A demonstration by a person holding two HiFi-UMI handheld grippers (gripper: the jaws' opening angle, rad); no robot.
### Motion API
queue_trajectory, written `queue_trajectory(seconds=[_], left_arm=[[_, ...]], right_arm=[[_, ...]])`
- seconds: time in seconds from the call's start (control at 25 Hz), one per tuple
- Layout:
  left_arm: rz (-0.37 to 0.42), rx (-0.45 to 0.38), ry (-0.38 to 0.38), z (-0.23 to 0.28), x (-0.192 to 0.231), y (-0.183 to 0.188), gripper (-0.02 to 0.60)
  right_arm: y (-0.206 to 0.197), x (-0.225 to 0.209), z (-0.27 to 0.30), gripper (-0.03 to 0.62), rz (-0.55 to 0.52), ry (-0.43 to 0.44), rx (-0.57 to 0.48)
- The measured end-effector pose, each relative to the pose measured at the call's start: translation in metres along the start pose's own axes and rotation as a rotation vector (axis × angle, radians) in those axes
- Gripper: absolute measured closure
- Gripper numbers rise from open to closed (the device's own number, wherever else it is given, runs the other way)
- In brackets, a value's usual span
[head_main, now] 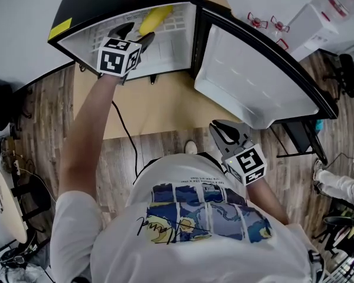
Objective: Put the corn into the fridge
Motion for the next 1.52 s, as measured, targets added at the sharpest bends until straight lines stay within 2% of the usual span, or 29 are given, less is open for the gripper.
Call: queue_trajectory(seconds=[0.32, 0.64, 0.88, 1.28, 1.52], left_arm=[[-0.095, -0.049, -0.064, -0.058, -0.009, -0.025, 0.287], [-0.168, -0.08, -0.113, -0.1, -0.029, -0.053, 0.339], [-0.249, -0.116, -0.154, -0.153, -0.046, -0.078, 0.394], [-0.356, -0.148, -0.232, -0.246, -0.085, -0.123, 0.537], [-0.424, -0.151, -0.26, -0.298, -0.105, -0.157, 0.572]], right_arm=[[0.008, 0.044, 0.008, 0.56, -0.018, -0.018, 0.012], [0.012, 0.071, 0.011, 0.56, -0.034, -0.037, 0.02], [0.016, 0.109, 0.01, 0.562, -0.043, -0.052, 0.026], [0.012, 0.167, 0.006, 0.563, -0.033, -0.076, 0.034], [0.007, 0.2, 0.007, 0.565, -0.025, -0.086, 0.028]])
Point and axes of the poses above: the fingertips, and each gripper's own axes: z forward along the fingers, x to its left, y out of its top, the point moved 6 cm from there along -z, backward along the fingers, and after that the axes turned 1 degree about -x, right-handed, at the moved point
